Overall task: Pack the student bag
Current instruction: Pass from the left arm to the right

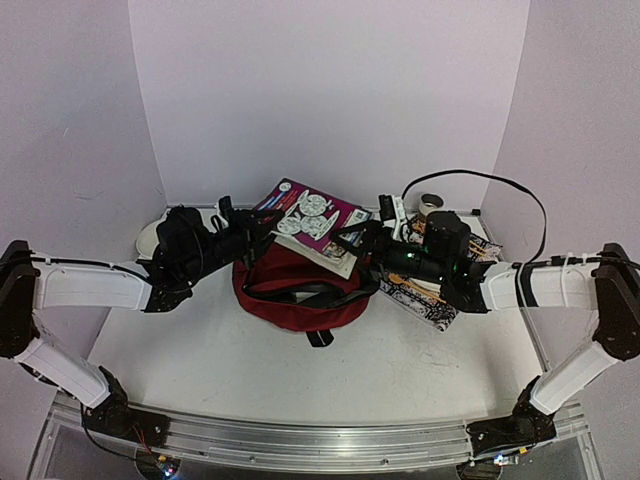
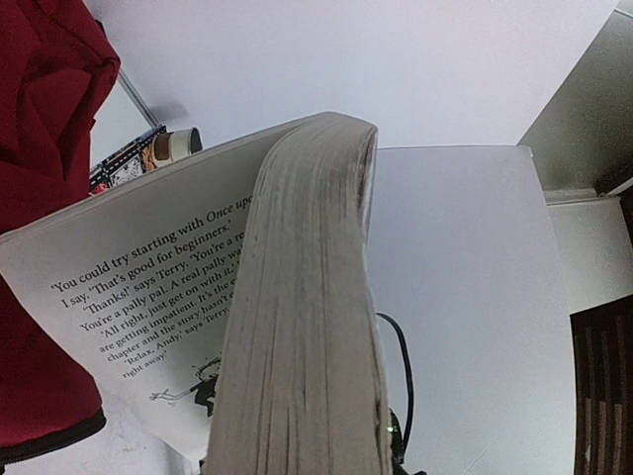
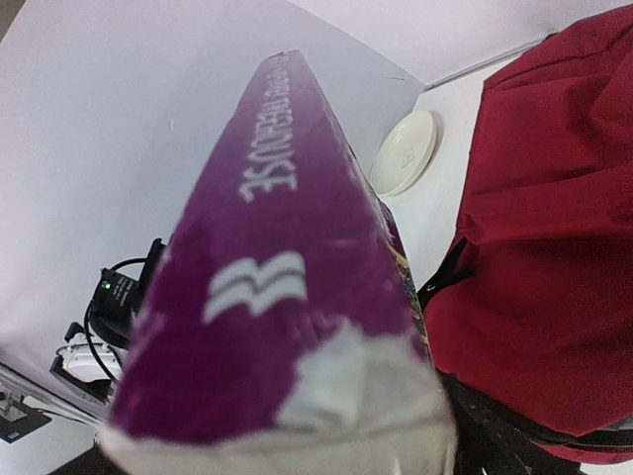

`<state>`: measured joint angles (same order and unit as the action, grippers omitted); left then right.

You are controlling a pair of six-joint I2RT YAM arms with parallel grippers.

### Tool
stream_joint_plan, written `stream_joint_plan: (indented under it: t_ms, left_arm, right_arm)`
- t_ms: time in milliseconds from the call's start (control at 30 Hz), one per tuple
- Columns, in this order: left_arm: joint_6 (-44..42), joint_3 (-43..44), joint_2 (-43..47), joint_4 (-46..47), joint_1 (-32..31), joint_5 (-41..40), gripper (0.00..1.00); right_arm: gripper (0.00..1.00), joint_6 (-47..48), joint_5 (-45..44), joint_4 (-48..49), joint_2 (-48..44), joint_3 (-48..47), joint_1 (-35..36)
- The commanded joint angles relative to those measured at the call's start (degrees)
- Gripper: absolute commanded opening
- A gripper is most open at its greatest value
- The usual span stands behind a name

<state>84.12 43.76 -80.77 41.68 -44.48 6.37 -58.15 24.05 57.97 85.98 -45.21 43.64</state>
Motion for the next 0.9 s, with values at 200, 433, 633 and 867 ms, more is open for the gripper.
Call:
stream_joint_plan:
  t_ms: [200,433,633,867]
  left_arm:
    - [-2.01,6.14,-3.38,11.95,-1.63,-0.52,0.0]
    - [-3.26,2.17,-3.49,11.84,-1.82,-1.07,0.06]
    - [-6.28,-1.22,-2.44,11.03,-1.32,-0.61,0.36]
    - [-15.36,-2.3,0.78,-0.06,1.86,1.31,0.69]
  right_arm:
    - [0.72,-3.16,3.73,9.73,-1.3,-2.81,0.07]
    - [0.4,-3.11,3.42,10.47,-2.12,-3.05,0.04]
    - [0.08,-3.43,2.91,10.58,-2.52,-2.52,-0.23]
    - [0.0,-4.95,0.75,10.66,-4.4,-0.84,-1.85]
